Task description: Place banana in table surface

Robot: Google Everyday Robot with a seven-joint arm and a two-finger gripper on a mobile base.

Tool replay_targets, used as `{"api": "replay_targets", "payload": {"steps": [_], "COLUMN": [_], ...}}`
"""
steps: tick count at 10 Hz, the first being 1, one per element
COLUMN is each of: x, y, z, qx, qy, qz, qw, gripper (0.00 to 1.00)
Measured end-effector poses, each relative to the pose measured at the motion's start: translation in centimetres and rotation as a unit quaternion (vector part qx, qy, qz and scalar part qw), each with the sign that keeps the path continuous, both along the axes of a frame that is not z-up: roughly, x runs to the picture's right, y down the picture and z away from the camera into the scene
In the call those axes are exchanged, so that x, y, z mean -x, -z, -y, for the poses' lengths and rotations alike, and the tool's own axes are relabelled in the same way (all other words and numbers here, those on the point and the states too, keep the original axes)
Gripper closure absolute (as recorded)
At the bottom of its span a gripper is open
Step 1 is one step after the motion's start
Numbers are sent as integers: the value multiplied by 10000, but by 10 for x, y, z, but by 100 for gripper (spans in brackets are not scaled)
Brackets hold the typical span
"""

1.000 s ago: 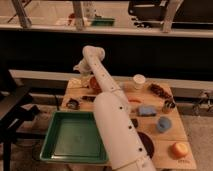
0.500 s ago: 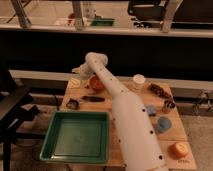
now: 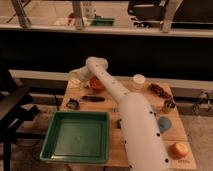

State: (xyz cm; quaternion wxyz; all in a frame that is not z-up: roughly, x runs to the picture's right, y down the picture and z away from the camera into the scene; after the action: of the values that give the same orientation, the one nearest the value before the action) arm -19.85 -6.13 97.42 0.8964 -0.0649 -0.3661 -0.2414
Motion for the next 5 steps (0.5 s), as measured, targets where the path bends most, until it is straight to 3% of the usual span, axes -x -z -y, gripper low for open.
{"api": "replay_targets", "payload": {"steps": [3,5], "x": [4,8], "y": [-9,-18], "z": [-7,-8], "qx": [-85,-127], "qy": [55,2], "qz": [-268,-752], "qw": [9996,9971], "gripper": [22,22]}}
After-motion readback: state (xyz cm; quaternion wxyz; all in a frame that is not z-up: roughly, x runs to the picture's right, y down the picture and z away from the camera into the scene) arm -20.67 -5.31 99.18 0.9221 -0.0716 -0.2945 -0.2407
